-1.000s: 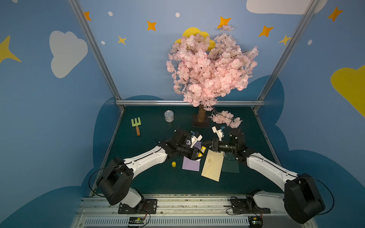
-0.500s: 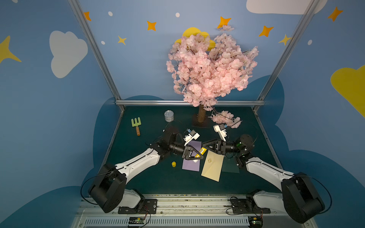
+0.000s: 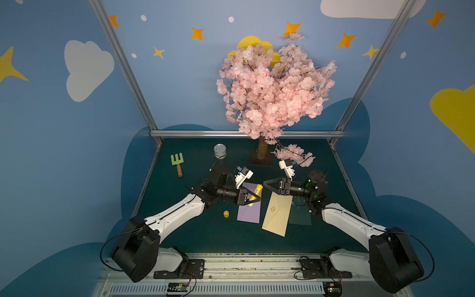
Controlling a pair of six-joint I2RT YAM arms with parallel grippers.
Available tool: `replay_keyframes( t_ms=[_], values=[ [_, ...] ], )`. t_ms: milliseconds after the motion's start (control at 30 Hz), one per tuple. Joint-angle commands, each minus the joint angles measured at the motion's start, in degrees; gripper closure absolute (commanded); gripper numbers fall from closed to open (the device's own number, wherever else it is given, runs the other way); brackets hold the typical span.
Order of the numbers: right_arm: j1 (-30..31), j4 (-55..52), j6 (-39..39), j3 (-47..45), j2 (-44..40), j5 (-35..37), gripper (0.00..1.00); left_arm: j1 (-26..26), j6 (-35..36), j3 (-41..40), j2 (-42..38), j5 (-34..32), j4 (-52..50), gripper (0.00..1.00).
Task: Seal the envelope with a glue stick
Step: Screw the glue stick.
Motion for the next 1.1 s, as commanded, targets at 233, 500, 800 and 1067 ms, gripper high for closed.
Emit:
replay_keyframes(
  t_ms=[233,500,800,1067],
  values=[
    [3.7,-21.5,-6.3,6.3,3.8,12.6,0.40,-2.6,5.8,4.1,2.4,-13.5,-8.6,0.97],
    [5.3,-18.0,-4.1,7.4,7.3,13.6,0.53,-3.5,5.5,4.3,3.1,-13.8,-8.8,0.97],
    [5.6,-16.2,-4.1,7.6,8.6,11.5,0.82,-3.8,5.0,4.2,3.2,-14.3,-8.6,0.97],
    [5.8,-1.4,-5.6,3.0,4.7,-1.9,0.91,0.9,-0.3,3.3,1.8,-5.2,-5.0,0.97]
  ],
)
